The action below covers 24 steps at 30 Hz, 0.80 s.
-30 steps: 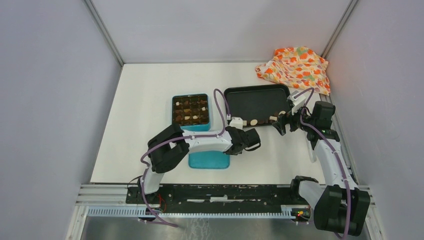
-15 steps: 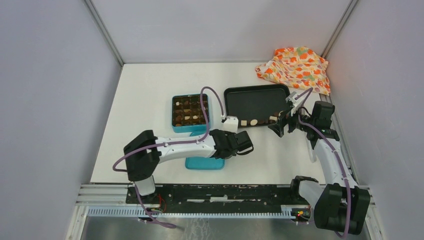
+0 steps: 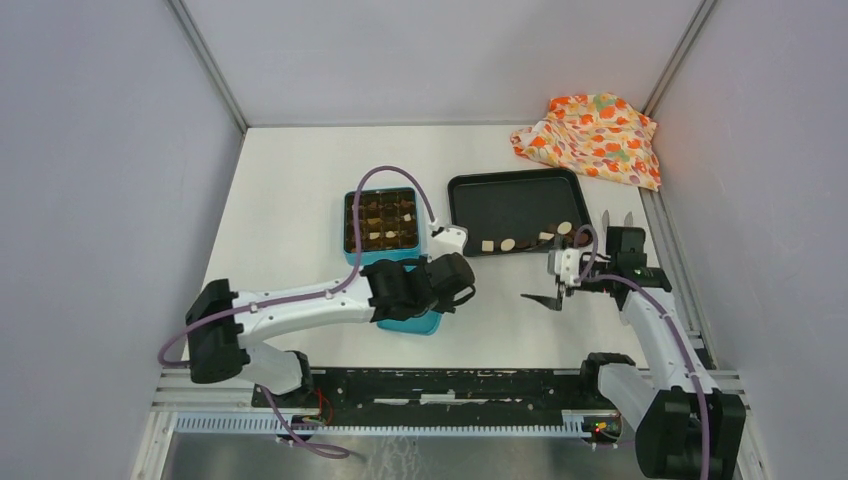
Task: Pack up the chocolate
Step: Pick up the box lid from the center of the board.
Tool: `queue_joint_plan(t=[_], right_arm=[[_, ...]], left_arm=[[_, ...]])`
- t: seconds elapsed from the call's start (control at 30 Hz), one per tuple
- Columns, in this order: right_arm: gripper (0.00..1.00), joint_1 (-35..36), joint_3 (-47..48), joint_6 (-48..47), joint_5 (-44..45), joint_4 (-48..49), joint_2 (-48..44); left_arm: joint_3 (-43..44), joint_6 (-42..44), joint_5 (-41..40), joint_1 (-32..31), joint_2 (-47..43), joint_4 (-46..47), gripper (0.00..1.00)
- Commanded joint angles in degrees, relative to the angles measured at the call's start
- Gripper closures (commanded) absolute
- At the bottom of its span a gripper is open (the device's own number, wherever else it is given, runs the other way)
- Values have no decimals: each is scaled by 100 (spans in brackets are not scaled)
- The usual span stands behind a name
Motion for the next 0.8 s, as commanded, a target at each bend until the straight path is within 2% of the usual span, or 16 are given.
queue_joint_plan(t=[0.0, 0.1, 0.23, 0.37, 0.47, 0.53, 0.67, 0.77], right_arm=[[2, 393, 447, -4519, -998, -2213, 175], [2, 949, 986, -5287, -783, -2572, 584], [3, 1660, 1496, -5561, -422, -2635, 1063], [9, 2209, 1724, -5133, -150, -2221, 1350], [12, 2551, 1651, -4089, 174, -1336, 1358], [11, 2729, 1574, -3667, 359, -860, 1323], [11, 2915, 1714, -3514, 449, -801, 1454], [16, 3144, 1701, -3481, 897, -783, 1497]], left_arm=[[-195, 961, 530, 102, -710, 550, 98], [-336, 1289, 959, 196, -986, 743, 98], [-474, 1623, 1406, 324, -1274, 972, 98], [-521, 1857, 1845, 443, -1469, 1093, 98], [-549, 1977, 2223, 493, -1522, 1193, 98], [-549, 2060, 2457, 504, -1503, 1241, 98], [-521, 2238, 2701, 510, -1409, 1247, 98], [-446, 2336, 2831, 511, -1330, 1214, 98]])
